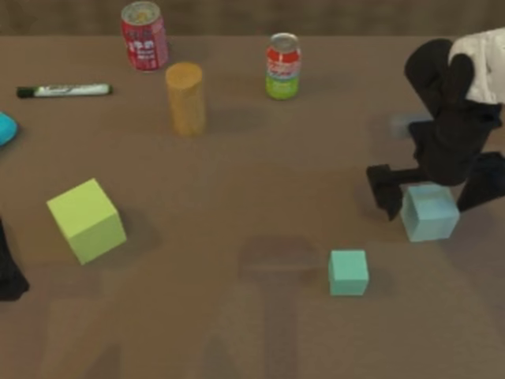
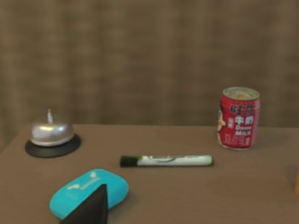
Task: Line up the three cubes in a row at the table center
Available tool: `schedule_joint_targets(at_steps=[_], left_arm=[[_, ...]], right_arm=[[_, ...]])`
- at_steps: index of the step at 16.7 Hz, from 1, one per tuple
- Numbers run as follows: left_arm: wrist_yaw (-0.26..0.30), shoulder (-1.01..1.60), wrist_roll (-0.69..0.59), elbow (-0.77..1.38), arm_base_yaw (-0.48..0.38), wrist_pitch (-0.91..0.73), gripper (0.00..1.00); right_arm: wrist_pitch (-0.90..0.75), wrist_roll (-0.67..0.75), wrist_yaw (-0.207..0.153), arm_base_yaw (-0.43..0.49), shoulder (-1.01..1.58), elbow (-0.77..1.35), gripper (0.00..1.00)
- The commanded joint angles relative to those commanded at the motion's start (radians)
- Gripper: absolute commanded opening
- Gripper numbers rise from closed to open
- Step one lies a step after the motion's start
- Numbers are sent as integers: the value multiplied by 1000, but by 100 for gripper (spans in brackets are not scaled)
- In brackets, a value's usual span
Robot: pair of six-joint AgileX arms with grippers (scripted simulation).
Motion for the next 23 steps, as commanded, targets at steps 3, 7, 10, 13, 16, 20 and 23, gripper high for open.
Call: schedule_joint_targets(at_steps=[3,7,10,13,16,20,23], left_arm=[[0,0,0,0,0,0,100],[0,0,0,0,0,0,100],[0,0,0,0,0,0,100],[0,0,0,0,0,0,100],[0,0,0,0,0,0,100],[0,0,0,0,0,0,100],[0,0,0,0,0,0,100]], right_arm=[[73,1,0,1,31,-46,100],[77,2,0,1,33,-49,100],[77,2,0,1,33,-49,77],[77,2,0,1,33,-49,55],[77,2,0,1,33,-49,32],[77,2,0,1,33,-49,2],[77,2,0,1,33,-49,0]])
